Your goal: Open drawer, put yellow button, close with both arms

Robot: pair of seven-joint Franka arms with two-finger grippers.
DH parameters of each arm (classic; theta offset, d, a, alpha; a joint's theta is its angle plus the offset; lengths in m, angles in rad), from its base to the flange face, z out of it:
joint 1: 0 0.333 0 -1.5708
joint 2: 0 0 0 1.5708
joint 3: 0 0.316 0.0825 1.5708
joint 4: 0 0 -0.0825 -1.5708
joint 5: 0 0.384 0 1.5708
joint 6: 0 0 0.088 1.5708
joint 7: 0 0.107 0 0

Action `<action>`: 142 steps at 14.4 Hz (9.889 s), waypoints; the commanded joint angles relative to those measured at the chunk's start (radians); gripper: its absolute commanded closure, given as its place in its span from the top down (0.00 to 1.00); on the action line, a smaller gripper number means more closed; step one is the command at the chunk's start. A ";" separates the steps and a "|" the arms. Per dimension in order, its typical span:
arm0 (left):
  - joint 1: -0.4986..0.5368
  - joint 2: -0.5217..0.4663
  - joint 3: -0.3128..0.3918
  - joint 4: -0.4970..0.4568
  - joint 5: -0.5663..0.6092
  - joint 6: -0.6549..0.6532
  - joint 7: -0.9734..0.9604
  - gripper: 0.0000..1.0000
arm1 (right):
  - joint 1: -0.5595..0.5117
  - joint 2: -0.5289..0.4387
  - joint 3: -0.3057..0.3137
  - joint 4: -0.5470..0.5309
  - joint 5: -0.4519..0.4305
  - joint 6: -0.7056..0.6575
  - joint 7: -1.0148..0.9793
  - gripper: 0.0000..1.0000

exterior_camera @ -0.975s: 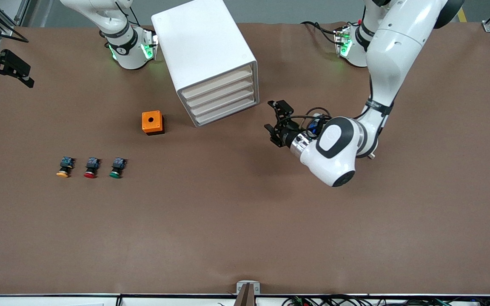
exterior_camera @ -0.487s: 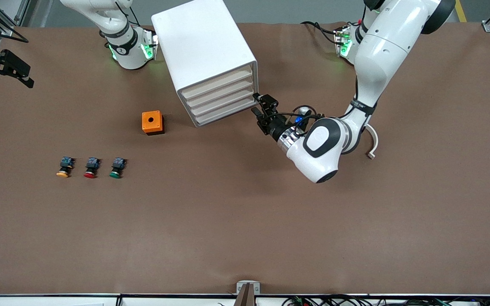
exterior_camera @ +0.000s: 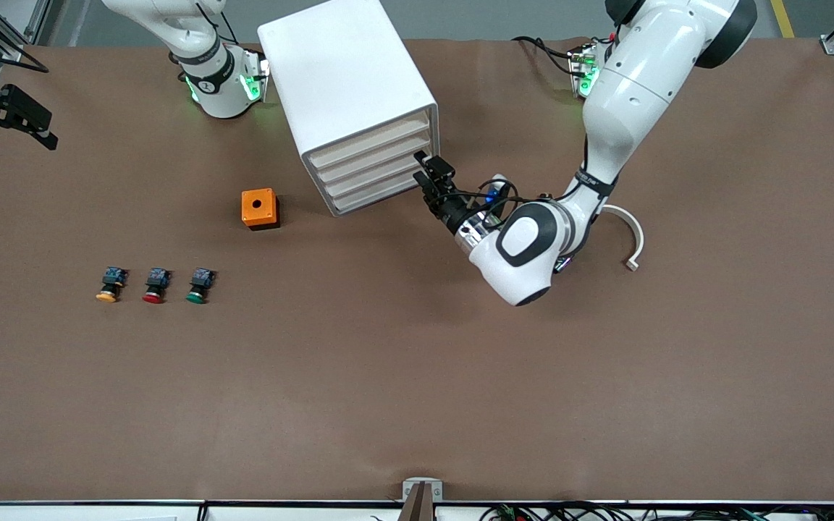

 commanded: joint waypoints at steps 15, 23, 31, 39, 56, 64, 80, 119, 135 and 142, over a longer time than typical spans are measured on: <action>-0.157 0.006 0.001 -0.023 -0.063 -0.046 -0.085 0.10 | 0.000 -0.005 -0.001 0.016 0.002 -0.007 -0.001 1.00; -0.067 0.015 0.015 -0.014 -0.056 -0.046 -0.077 0.06 | -0.005 0.006 -0.003 0.024 0.002 -0.007 -0.007 1.00; 0.087 0.020 0.027 0.011 -0.055 -0.046 -0.059 0.09 | -0.003 0.081 -0.006 0.067 -0.006 0.005 -0.010 1.00; 0.142 0.020 0.029 0.014 -0.049 -0.044 -0.053 0.13 | -0.012 0.220 -0.006 0.153 -0.030 0.024 -0.008 1.00; 0.222 -0.011 0.027 0.236 0.279 -0.044 0.813 1.00 | -0.159 0.331 -0.009 -0.171 -0.026 0.437 -0.074 1.00; 0.285 -0.084 0.027 0.211 0.695 0.248 1.545 1.00 | -0.282 0.432 -0.008 -0.458 -0.026 0.944 -0.160 1.00; 0.249 -0.330 0.016 -0.046 0.896 0.566 1.555 1.00 | -0.287 0.647 -0.006 -0.456 -0.023 1.131 -0.160 1.00; 0.208 -0.328 -0.014 -0.055 1.076 0.571 1.552 1.00 | -0.161 0.325 0.084 -0.211 0.118 0.348 0.123 0.00; 0.197 -0.324 -0.014 -0.052 1.076 0.571 1.552 1.00 | 0.552 0.130 0.107 -0.091 0.243 0.237 1.090 0.00; 0.197 -0.324 -0.014 -0.052 1.077 0.571 1.553 1.00 | 0.739 0.233 0.107 -0.041 0.163 0.351 1.309 0.00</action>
